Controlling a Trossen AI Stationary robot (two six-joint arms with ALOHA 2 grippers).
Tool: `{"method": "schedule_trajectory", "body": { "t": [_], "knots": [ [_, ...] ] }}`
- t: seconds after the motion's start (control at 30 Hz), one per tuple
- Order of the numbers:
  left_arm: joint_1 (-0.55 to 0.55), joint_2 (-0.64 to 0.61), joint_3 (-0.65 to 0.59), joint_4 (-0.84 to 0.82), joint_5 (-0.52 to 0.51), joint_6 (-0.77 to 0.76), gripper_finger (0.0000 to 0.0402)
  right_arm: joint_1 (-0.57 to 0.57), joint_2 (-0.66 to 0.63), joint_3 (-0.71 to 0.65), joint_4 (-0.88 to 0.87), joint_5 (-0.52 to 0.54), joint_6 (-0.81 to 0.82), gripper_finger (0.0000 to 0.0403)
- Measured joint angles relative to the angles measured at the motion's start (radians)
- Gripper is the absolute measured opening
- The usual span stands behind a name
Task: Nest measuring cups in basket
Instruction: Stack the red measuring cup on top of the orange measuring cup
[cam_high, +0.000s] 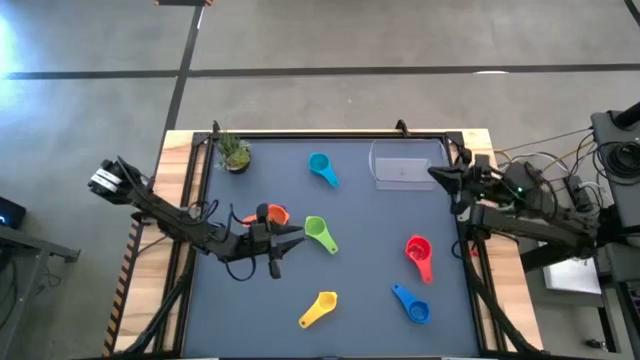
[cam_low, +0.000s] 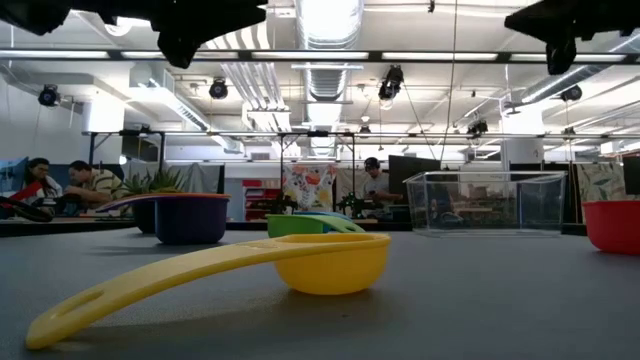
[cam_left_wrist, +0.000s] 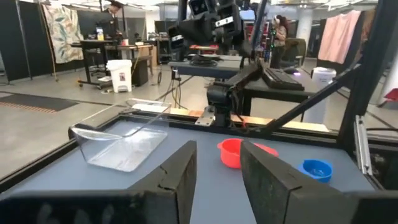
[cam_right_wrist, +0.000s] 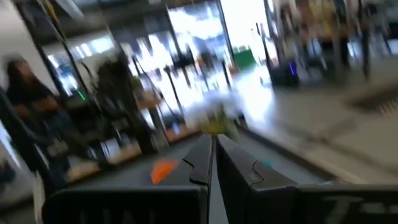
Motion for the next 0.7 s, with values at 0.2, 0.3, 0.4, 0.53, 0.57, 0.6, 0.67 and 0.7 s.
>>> {"method": "schedule_trajectory", "body": {
  "t": [0.2, 0.3, 0.4, 0.53, 0.57, 0.6, 0.67, 0.7],
  "knots": [
    [0.000, -0.009, -0.012, 0.000, -0.004, -0.013, 0.0093, 0.000, 0.215, 0.219, -0.329, 0.021, 0.057, 0.0013],
    [0.000, -0.016, -0.014, 0.001, -0.005, -0.014, 0.0091, 0.000, 0.316, 0.317, -0.486, 0.018, 0.081, 0.0013],
    [0.000, -0.016, -0.020, 0.000, -0.005, -0.018, 0.0091, 0.000, 0.401, 0.389, -0.664, 0.011, 0.106, 0.0013],
    [0.000, -0.016, -0.028, -0.009, -0.006, -0.032, 0.0091, 0.054, 0.466, 0.432, -0.790, 0.011, 0.209, 0.0013],
    [0.000, -0.016, -0.029, -0.009, -0.006, -0.032, 0.0091, 0.084, 0.475, 0.432, -0.797, 0.012, 0.236, 0.0013],
    [0.000, -0.016, -0.030, -0.008, -0.006, -0.032, 0.0091, 0.115, 0.481, 0.430, -0.800, 0.016, 0.261, 0.0013],
    [0.000, -0.016, -0.033, -0.008, -0.007, -0.032, 0.0091, 0.166, 0.488, 0.419, -0.823, 0.039, 0.308, 0.0013],
    [0.000, -0.016, -0.033, -0.009, -0.007, -0.032, 0.0091, 0.185, 0.490, 0.411, -0.838, 0.047, 0.331, 0.0013]
  ]
}}
